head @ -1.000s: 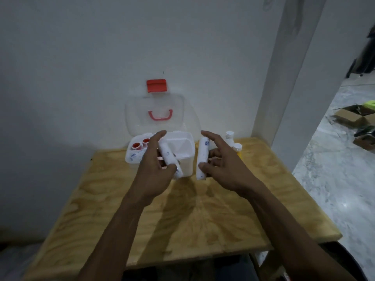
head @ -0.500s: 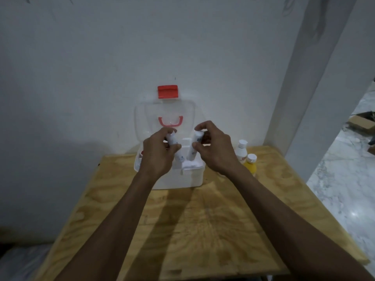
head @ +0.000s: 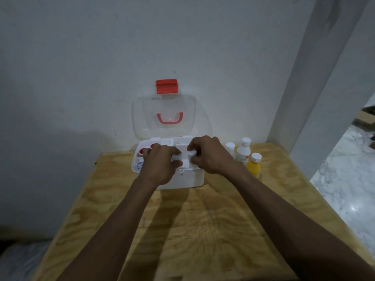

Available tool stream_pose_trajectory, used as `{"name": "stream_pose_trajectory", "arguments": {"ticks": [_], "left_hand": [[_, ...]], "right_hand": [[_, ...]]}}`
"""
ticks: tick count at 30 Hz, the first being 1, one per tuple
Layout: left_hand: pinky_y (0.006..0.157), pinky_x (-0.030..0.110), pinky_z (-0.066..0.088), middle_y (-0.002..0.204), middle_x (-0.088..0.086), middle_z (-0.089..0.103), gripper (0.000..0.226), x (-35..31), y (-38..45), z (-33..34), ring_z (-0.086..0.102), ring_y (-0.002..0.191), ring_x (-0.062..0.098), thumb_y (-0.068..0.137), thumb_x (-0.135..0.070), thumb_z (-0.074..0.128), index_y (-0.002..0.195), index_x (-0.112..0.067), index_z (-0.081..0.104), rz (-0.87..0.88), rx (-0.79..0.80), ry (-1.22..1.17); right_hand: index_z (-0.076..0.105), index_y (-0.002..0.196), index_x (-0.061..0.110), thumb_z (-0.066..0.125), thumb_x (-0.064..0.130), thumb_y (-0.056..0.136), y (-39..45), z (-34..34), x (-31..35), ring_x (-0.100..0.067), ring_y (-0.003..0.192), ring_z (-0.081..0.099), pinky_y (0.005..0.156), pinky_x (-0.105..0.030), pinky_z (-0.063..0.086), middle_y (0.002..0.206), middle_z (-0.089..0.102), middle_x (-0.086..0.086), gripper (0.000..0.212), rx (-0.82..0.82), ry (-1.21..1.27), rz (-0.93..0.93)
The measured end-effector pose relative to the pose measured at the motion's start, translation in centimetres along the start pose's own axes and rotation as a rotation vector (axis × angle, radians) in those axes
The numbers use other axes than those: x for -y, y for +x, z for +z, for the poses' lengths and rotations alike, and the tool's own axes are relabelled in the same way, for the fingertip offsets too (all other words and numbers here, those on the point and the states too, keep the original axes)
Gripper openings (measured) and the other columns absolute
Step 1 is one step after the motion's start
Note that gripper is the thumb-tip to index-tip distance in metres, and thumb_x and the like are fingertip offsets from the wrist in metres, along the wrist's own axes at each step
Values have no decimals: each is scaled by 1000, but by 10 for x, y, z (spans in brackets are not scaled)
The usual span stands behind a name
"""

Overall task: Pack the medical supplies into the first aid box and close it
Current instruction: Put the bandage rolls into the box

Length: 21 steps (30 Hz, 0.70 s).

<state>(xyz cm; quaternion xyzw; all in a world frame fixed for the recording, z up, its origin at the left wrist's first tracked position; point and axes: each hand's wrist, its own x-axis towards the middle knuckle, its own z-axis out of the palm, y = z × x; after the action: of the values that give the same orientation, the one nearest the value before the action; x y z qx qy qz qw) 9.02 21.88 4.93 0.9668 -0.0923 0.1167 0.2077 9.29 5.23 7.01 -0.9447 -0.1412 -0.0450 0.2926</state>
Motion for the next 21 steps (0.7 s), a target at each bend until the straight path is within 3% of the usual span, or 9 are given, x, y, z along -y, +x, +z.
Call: {"name": "stream_pose_trajectory", "arguments": {"ticks": [7, 11, 17, 21], "left_hand": [[101, 49, 25, 125, 1, 66, 33, 5, 1, -6, 47, 126, 27, 93, -38, 55, 124, -30, 65, 30, 102, 70], [112, 52, 15, 129, -1, 64, 32, 2, -8, -13, 41, 134, 25, 97, -38, 47, 122, -29, 66, 29, 125, 19], [114, 51, 8, 131, -1, 64, 35, 3, -15, -14, 41, 134, 24, 100, -26, 39, 120, -26, 67, 35, 118, -56], [113, 51, 10, 128, -1, 65, 36, 3, -17, -14, 46, 130, 23, 100, -27, 37, 119, -25, 68, 32, 106, -77]], "right_hand": [[63, 124, 11, 68, 7, 84, -2, -11, 11, -22, 104, 64, 90, -33, 53, 122, 64, -10, 41, 161, -50, -10], [57, 130, 13, 62, 4, 84, -7, -17, 17, -19, 109, 63, 95, -35, 52, 118, 68, -6, 47, 236, 18, 42], [56, 130, 14, 61, 5, 86, -9, -16, 19, -20, 111, 62, 99, -40, 49, 116, 70, -5, 45, 231, 52, 69], [57, 129, 14, 59, 3, 85, -9, -15, 19, -24, 117, 58, 100, -43, 48, 130, 62, -8, 46, 214, 46, 64]]}}
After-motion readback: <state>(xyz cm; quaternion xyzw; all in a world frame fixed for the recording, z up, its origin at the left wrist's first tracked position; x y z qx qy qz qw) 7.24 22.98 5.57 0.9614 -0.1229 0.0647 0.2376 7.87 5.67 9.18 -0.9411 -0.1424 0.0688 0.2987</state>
